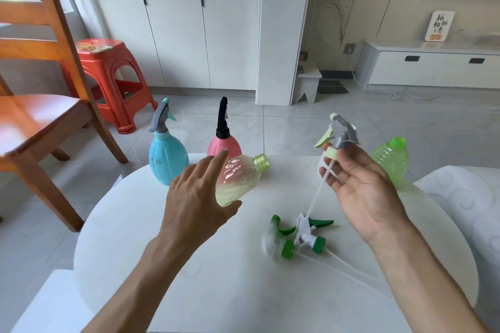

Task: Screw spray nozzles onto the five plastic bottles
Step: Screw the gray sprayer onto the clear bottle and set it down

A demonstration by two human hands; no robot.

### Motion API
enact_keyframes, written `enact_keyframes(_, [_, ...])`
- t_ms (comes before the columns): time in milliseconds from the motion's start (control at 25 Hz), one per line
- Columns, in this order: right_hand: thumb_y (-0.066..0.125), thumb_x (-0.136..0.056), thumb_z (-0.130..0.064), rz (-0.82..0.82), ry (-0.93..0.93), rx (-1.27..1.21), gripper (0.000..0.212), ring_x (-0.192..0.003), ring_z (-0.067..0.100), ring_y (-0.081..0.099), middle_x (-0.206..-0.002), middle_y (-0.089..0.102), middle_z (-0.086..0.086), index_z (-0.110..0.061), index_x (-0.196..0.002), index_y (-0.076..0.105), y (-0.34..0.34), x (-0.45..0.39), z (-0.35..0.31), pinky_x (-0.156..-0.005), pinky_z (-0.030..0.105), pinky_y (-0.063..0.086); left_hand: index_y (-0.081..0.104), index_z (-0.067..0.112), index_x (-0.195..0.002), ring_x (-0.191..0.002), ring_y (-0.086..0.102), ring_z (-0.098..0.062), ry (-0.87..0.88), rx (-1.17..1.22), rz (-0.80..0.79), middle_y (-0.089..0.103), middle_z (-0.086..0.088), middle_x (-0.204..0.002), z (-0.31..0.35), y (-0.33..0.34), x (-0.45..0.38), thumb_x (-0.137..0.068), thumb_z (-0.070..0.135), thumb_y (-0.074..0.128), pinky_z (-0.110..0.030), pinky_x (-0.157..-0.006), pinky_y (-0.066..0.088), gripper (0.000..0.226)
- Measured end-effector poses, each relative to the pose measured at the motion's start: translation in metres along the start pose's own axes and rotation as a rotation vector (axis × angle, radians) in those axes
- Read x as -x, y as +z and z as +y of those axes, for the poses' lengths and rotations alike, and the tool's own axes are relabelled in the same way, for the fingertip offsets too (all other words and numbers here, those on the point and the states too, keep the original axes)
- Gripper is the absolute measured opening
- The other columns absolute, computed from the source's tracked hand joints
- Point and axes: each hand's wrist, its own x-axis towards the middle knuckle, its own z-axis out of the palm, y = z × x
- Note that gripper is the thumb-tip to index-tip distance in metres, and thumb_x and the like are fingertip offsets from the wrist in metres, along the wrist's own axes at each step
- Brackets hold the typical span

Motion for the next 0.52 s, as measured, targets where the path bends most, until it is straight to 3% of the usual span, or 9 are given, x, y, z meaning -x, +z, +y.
enact_keyframes(80, [0.063, -0.081, -0.017, 0.012, -0.028, -0.118, 0.014, -0.085, 0.012, 0.071, -0.099, 0.078, 0.001, -0.019, -0.094, 0.069, -0.008, -0.003, -0.012, -0.087, 0.031, 0.057, 0.048, 0.019, -0.142, -0.101, 0.061, -0.030, 0.009, 0.008, -0.012, 0.065, -0.003, -0.124, 0.001, 0.001, 0.000, -0.057, 0.043, 0.091, -0.040, -0.074, 0.051, 0.099])
enact_keyframes(200, [0.059, -0.087, -0.015, 0.014, -0.087, -0.282, 0.018, -0.097, 0.016, 0.072, -0.109, 0.076, 0.004, -0.015, -0.104, 0.066, -0.020, -0.006, -0.028, -0.095, 0.032, 0.054, 0.048, 0.019, -0.142, -0.098, 0.062, -0.029, 0.004, 0.022, -0.033, 0.066, -0.001, -0.122, 0.002, 0.003, 0.001, -0.056, 0.044, 0.091, -0.036, -0.073, 0.050, 0.099])
enact_keyframes(520, [0.055, -0.087, -0.015, 0.038, -0.142, -0.390, 0.056, -0.105, 0.016, 0.069, -0.117, 0.074, 0.002, -0.011, -0.142, 0.047, -0.028, -0.007, -0.033, -0.107, 0.034, 0.044, 0.045, 0.025, -0.142, -0.101, 0.062, -0.027, -0.043, 0.063, -0.107, 0.065, 0.002, -0.123, 0.001, 0.009, 0.002, -0.057, 0.046, 0.089, -0.034, -0.071, 0.046, 0.098])
